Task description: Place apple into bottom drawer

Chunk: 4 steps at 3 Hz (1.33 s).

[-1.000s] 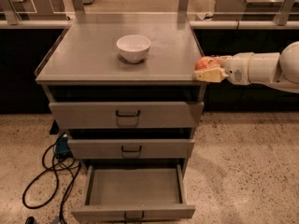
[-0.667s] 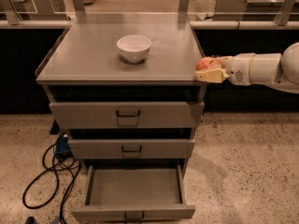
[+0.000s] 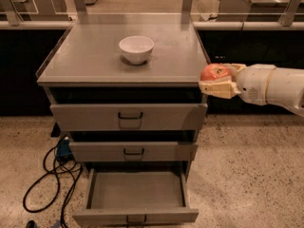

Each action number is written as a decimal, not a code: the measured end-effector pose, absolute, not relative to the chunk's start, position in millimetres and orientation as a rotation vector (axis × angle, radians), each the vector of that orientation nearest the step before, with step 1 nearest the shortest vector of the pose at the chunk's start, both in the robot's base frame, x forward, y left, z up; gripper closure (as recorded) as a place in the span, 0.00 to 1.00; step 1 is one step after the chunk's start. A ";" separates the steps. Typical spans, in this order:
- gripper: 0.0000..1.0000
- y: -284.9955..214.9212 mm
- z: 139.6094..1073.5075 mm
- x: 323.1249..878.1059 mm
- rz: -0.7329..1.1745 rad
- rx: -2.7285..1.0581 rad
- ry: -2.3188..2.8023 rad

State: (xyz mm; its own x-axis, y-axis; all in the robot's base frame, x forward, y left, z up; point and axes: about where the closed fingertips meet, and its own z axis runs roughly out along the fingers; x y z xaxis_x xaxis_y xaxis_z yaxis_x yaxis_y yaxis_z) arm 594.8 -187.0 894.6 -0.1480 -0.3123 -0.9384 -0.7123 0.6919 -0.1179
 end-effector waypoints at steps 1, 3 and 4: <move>1.00 -191.2 871.9 564.3 0.441 -0.811 1.785; 1.00 -183.1 860.5 553.5 0.438 -0.843 1.766; 1.00 -175.3 814.8 536.5 0.462 -0.822 1.738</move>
Offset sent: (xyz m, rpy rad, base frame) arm -0.0305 -0.0020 -0.0203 -0.0008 0.0401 -0.0076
